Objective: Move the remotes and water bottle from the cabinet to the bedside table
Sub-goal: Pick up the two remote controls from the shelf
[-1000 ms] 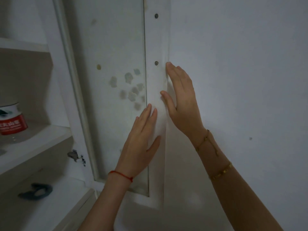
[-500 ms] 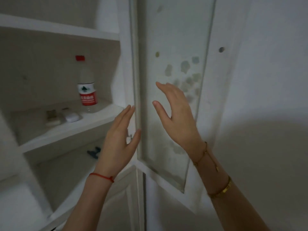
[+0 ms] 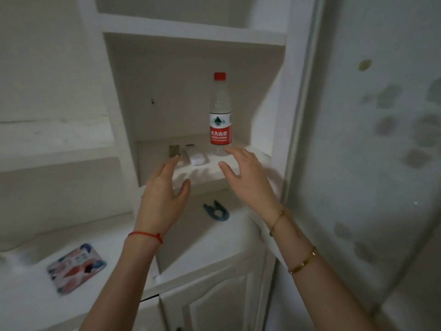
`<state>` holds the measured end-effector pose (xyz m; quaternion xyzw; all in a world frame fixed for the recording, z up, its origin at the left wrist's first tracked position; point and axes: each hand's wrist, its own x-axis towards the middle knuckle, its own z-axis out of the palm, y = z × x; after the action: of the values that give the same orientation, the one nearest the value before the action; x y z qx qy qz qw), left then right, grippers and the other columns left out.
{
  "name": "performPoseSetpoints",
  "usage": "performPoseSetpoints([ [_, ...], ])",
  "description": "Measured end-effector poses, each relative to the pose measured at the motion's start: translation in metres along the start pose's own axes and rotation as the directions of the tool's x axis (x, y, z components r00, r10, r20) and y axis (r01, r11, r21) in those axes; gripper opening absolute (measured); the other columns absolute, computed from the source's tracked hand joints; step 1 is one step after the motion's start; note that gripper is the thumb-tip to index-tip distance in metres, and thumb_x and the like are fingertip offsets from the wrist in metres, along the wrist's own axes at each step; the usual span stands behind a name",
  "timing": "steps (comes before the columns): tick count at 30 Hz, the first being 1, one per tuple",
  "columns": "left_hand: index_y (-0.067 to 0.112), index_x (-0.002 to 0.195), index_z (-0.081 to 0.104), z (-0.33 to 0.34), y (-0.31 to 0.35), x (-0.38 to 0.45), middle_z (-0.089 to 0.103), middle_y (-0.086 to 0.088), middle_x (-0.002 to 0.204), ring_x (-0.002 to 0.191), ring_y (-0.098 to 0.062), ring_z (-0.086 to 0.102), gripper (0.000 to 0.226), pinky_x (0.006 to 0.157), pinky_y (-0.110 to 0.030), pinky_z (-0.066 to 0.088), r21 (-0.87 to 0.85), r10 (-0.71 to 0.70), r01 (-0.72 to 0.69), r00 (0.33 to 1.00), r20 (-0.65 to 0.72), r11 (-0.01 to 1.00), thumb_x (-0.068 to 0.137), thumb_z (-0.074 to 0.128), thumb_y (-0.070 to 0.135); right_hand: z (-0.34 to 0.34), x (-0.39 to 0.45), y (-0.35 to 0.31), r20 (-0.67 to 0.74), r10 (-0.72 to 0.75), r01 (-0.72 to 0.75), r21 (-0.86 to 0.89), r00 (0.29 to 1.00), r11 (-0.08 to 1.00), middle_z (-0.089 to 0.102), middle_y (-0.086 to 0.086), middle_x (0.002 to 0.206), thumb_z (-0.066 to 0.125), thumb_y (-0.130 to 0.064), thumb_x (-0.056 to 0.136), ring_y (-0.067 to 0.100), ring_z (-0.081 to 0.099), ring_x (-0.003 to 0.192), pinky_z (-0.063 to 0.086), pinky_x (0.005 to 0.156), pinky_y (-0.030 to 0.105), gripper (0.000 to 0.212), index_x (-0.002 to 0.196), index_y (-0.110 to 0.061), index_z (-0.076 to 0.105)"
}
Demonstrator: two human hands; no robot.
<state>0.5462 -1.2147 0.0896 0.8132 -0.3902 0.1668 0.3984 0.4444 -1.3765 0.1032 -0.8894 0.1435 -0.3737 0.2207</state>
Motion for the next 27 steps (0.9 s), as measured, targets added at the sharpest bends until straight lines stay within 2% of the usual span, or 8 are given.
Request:
performPoseSetpoints([
  [3, 0.007, 0.140, 0.047, 0.002, -0.014, 0.022, 0.056, -0.015, 0.136, 0.124, -0.035, 0.053, 0.057, 0.103, -0.035, 0.040, 0.042, -0.040, 0.039, 0.999, 0.015, 0.998, 0.086, 0.065, 0.015, 0.025, 0.023, 0.009, 0.061, 0.022, -0.022, 0.007, 0.998, 1.000, 0.052, 0.003, 0.142, 0.048, -0.035, 0.100, 0.018, 0.043, 0.134, 0.030, 0.105, 0.023, 0.046, 0.141, -0.014, 0.047],
  [8, 0.006, 0.142, 0.043, 0.013, -0.029, 0.073, 0.050, -0.018, 0.141, 0.128, -0.037, 0.047, 0.059, 0.104, -0.032, 0.036, 0.095, -0.140, 0.135, 0.989, 0.051, 0.986, 0.087, 0.063, 0.016, 0.058, 0.077, 0.019, 0.151, 0.042, -0.040, -0.018, 0.988, 0.999, 0.054, 0.007, 0.140, 0.052, -0.036, 0.098, 0.022, 0.049, 0.128, 0.041, 0.102, 0.031, 0.050, 0.140, -0.010, 0.048],
  [11, 0.005, 0.139, 0.043, 0.018, -0.023, 0.090, 0.050, -0.022, 0.138, 0.128, -0.038, 0.046, 0.057, 0.102, -0.033, 0.037, 0.108, -0.263, 0.250, 0.956, 0.127, 0.962, 0.087, 0.061, 0.020, 0.062, 0.092, 0.016, 0.201, 0.051, -0.045, -0.036, 0.978, 0.998, 0.055, 0.011, 0.139, 0.055, -0.036, 0.097, 0.025, 0.053, 0.126, 0.044, 0.100, 0.032, 0.053, 0.141, -0.007, 0.047],
  [13, 0.007, 0.135, 0.044, 0.026, -0.025, 0.105, 0.052, -0.023, 0.134, 0.126, -0.040, 0.046, 0.057, 0.101, -0.037, 0.039, 0.141, -0.350, 0.327, 0.918, 0.189, 0.934, 0.086, 0.060, 0.032, 0.070, 0.104, 0.014, 0.227, 0.077, -0.069, -0.043, 0.971, 0.997, 0.059, 0.012, 0.135, 0.056, -0.036, 0.096, 0.026, 0.057, 0.121, 0.045, 0.094, 0.030, 0.053, 0.138, -0.004, 0.050],
  [16, 0.015, 0.127, 0.049, 0.037, -0.034, 0.120, 0.059, -0.017, 0.127, 0.121, -0.039, 0.051, 0.072, 0.101, -0.039, 0.043, 0.202, -0.402, 0.357, 0.877, 0.264, 0.912, 0.070, 0.051, 0.060, 0.082, 0.115, 0.012, 0.256, 0.145, -0.140, -0.037, 0.956, 0.989, 0.068, 0.013, 0.115, 0.059, -0.036, 0.094, 0.028, 0.065, 0.102, 0.054, 0.084, 0.037, 0.043, 0.118, 0.000, 0.061],
  [22, 0.018, 0.125, 0.053, 0.045, -0.044, 0.129, 0.065, -0.014, 0.123, 0.120, -0.038, 0.054, 0.070, 0.100, -0.042, 0.045, 0.303, -0.409, 0.326, 0.871, 0.273, 0.895, 0.064, 0.045, 0.053, 0.087, 0.125, 0.009, 0.281, 0.172, -0.160, -0.063, 0.944, 0.985, 0.072, 0.009, 0.094, 0.069, -0.030, 0.086, 0.019, 0.064, 0.072, 0.047, 0.054, 0.024, 0.027, 0.092, -0.005, 0.067],
  [25, 0.010, 0.123, 0.054, 0.042, -0.039, 0.129, 0.061, -0.019, 0.126, 0.120, -0.040, 0.052, 0.052, 0.101, -0.040, 0.043, 0.310, -0.424, 0.344, 0.873, 0.242, 0.886, 0.079, 0.058, 0.037, 0.083, 0.128, 0.005, 0.339, 0.188, -0.184, -0.042, 0.922, 0.982, 0.069, 0.007, 0.078, 0.069, -0.021, 0.085, 0.019, 0.064, 0.066, 0.049, 0.055, 0.025, 0.023, 0.091, 0.001, 0.069],
  [27, 0.003, 0.126, 0.051, 0.042, -0.038, 0.130, 0.056, -0.023, 0.130, 0.122, -0.041, 0.048, 0.055, 0.100, -0.038, 0.040, 0.325, -0.445, 0.365, 0.869, 0.217, 0.872, 0.083, 0.060, 0.036, 0.081, 0.130, 0.002, 0.371, 0.200, -0.194, -0.055, 0.907, 0.979, 0.056, -0.001, 0.061, 0.069, -0.019, 0.085, 0.011, 0.052, 0.053, 0.041, 0.043, 0.016, 0.018, 0.084, -0.001, 0.069],
])
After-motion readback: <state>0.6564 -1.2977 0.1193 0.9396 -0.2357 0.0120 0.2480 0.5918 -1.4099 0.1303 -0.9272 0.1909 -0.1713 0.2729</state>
